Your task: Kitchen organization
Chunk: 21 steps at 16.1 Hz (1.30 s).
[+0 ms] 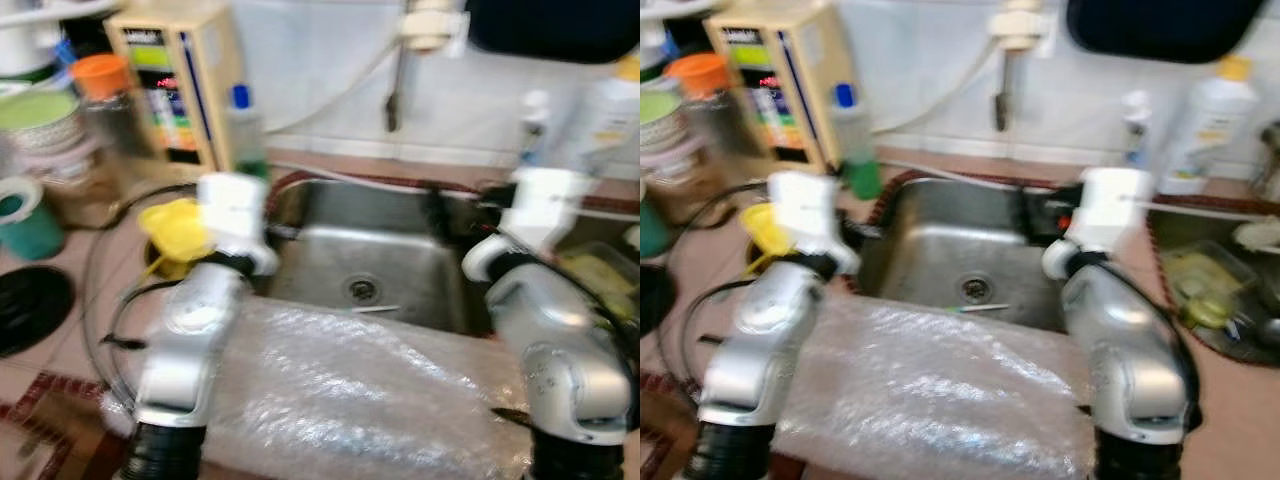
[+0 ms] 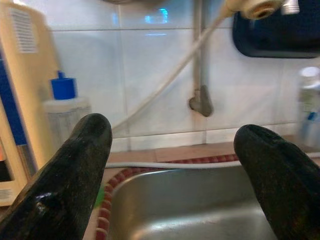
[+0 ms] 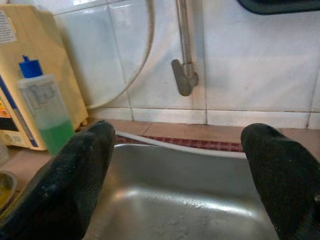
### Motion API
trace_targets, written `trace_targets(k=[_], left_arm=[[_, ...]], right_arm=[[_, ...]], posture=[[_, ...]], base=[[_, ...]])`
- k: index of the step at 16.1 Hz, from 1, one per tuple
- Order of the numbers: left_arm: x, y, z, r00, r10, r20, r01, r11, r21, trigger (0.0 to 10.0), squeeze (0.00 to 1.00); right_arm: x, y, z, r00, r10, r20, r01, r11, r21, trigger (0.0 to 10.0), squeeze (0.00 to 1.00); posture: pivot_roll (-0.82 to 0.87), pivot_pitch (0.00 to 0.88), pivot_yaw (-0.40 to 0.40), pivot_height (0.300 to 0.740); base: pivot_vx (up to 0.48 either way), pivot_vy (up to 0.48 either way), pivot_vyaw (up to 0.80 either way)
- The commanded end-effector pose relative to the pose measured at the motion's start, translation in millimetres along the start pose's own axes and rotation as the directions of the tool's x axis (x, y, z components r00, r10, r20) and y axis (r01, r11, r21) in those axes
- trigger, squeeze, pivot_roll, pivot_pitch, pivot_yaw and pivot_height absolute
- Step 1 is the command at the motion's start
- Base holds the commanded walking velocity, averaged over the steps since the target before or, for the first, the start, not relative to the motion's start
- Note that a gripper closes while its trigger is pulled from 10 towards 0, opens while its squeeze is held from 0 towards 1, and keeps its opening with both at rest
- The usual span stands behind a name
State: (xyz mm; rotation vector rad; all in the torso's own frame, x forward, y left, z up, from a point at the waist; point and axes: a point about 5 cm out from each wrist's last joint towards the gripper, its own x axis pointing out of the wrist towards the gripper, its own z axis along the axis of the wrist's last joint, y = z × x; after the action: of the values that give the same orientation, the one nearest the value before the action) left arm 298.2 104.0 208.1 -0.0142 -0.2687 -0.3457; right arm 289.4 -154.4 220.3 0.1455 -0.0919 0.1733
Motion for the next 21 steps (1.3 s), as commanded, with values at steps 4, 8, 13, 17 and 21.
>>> trace_targets(k=[4,8,13,17,21], left_arm=[[2.7,-9.8,1,1.000,-0.029,0.006,0.029,1.000,-0.011,10.0,0.00],[2.6,-9.2,-1,1.000,-0.012,-0.006,0.012,1.000,-0.019,10.0,0.00],[2.5,-7.4,-3,1.000,0.007,-0.019,-0.008,1.000,-0.014,10.0,0.00],[-1.0,12.0,-4,0.986,0.163,-0.018,-0.161,0.983,0.087,10.0,0.00],[-18.8,42.8,-8,0.949,0.314,-0.036,-0.301,0.932,0.200,10.0,0.00]], right_arm=[[-2.5,-6.3,2,1.000,-0.020,0.003,0.020,1.000,-0.008,10.0,0.00],[-2.1,-3.3,-1,1.000,0.016,-0.011,-0.016,0.999,0.038,10.0,0.00],[-1.0,-3.4,-2,1.000,-0.021,-0.019,0.020,0.999,-0.028,10.0,0.00],[0.6,-2.4,1,1.000,-0.004,-0.001,0.004,1.000,-0.021,10.0,0.00],[-1.8,13.6,2,0.991,0.126,-0.036,-0.125,0.992,0.011,10.0,0.00]], posture=[[-0.02,0.000,0.028,0.740],[-0.02,0.000,0.026,0.740],[-0.01,0.000,0.022,0.740],[-0.02,0.000,0.017,0.740],[-0.01,0.000,0.008,0.740]], base=[[0.000,0.000,0.00],[0.000,0.000,0.00],[0.000,0.000,0.00],[0.000,0.000,0.00],[0.000,0.000,0.00]])
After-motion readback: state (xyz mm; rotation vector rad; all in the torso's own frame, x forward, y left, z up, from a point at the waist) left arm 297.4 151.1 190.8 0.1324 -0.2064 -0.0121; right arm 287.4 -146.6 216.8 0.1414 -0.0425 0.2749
